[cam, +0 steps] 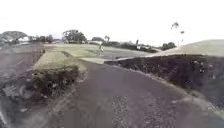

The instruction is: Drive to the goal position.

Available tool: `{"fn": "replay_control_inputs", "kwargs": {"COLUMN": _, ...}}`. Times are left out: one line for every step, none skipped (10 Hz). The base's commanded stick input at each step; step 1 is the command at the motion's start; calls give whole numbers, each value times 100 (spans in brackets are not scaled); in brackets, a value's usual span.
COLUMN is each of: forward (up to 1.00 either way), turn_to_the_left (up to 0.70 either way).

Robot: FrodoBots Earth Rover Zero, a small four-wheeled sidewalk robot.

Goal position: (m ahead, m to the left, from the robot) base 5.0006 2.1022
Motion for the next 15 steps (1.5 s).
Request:
{"fn": "replay_control_inputs", "kwargs": {"forward": 100, "turn_to_the_left": 0}}
{"fn": "replay_control_inputs", "kwargs": {"forward": 100, "turn_to_the_left": 0}}
{"fn": "replay_control_inputs", "kwargs": {"forward": 100, "turn_to_the_left": 0}}
{"fn": "replay_control_inputs", "kwargs": {"forward": 100, "turn_to_the_left": 0}}
{"fn": "replay_control_inputs", "kwargs": {"forward": 100, "turn_to_the_left": 0}}
{"fn": "replay_control_inputs", "kwargs": {"forward": 100, "turn_to_the_left": 0}}
{"fn": "replay_control_inputs", "kwargs": {"forward": 100, "turn_to_the_left": 0}}
{"fn": "replay_control_inputs", "kwargs": {"forward": 100, "turn_to_the_left": 0}}
{"fn": "replay_control_inputs", "kwargs": {"forward": 100, "turn_to_the_left": 0}}
{"fn": "replay_control_inputs", "kwargs": {"forward": 100, "turn_to_the_left": 0}}
{"fn": "replay_control_inputs", "kwargs": {"forward": 100, "turn_to_the_left": 0}}
{"fn": "replay_control_inputs", "kwargs": {"forward": 100, "turn_to_the_left": 0}}
{"fn": "replay_control_inputs", "kwargs": {"forward": 100, "turn_to_the_left": 0}}
{"fn": "replay_control_inputs", "kwargs": {"forward": 100, "turn_to_the_left": 0}}
{"fn": "replay_control_inputs", "kwargs": {"forward": 100, "turn_to_the_left": 0}}
